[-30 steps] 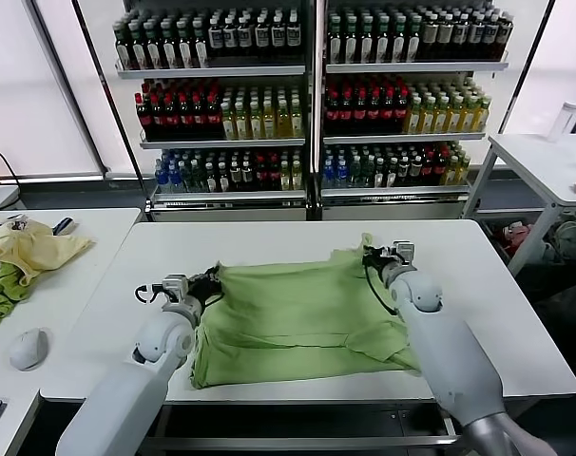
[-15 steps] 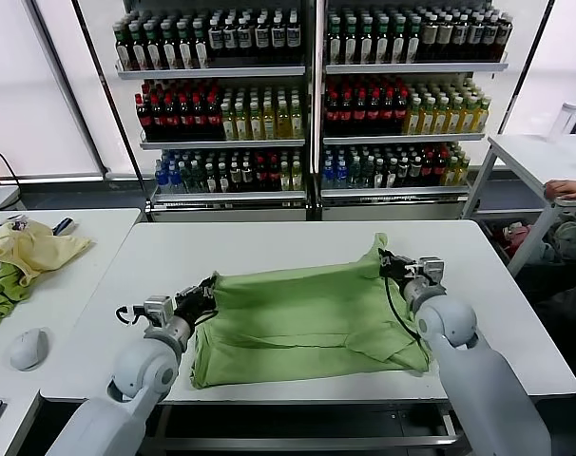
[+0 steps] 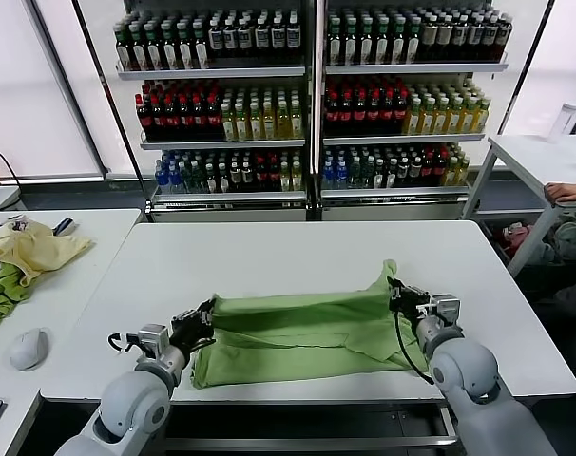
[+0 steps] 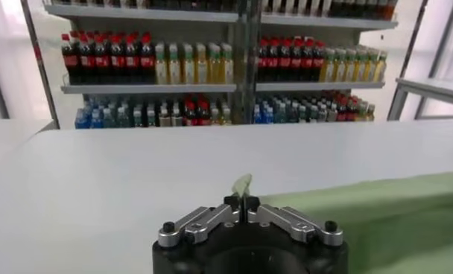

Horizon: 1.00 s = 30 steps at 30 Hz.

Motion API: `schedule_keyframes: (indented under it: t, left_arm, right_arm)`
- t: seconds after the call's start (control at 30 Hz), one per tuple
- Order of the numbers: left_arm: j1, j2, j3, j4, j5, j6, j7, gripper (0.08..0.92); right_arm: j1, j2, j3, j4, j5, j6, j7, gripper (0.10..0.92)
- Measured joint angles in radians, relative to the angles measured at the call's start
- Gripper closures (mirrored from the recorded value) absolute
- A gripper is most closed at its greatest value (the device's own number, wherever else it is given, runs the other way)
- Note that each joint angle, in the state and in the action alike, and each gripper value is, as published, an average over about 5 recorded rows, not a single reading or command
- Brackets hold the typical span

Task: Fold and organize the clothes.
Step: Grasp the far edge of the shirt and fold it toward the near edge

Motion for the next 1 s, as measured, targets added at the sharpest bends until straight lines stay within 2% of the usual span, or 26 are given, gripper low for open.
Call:
schedule_keyframes:
  t: [0.17,0.27,0.57,0.9,1.0]
  left_arm:
    - [0.008,-0.01,0.016,0.006,0.054,0.0,0.011,0.899]
    - [0.011,-0.017,0.021,0.012,0.085,0.0,0.011,0.86]
    - [0.057,-0.053,0.001,-0.014,0.167,-0.02,-0.026,0.609]
    - [0.136,-0.138,-0.014,-0.02,0.263,-0.022,-0.111,0.315]
    - [0.145,-0.163,-0.014,-0.011,0.276,-0.015,-0.127,0.234]
  right_arm:
    - [-0.024,0.011,0.002,0.0,-0.018,-0.012,0.005,0.89]
    - [-0.037,0.015,0.004,0.004,-0.029,-0.015,0.003,0.837]
    - [-0.085,0.021,0.024,0.037,-0.062,-0.009,-0.005,0.587]
    - [-0.112,0.035,0.023,0.05,-0.092,-0.001,-0.003,0.294]
    - [-0.116,0.036,0.023,0.052,-0.095,-0.001,-0.001,0.229]
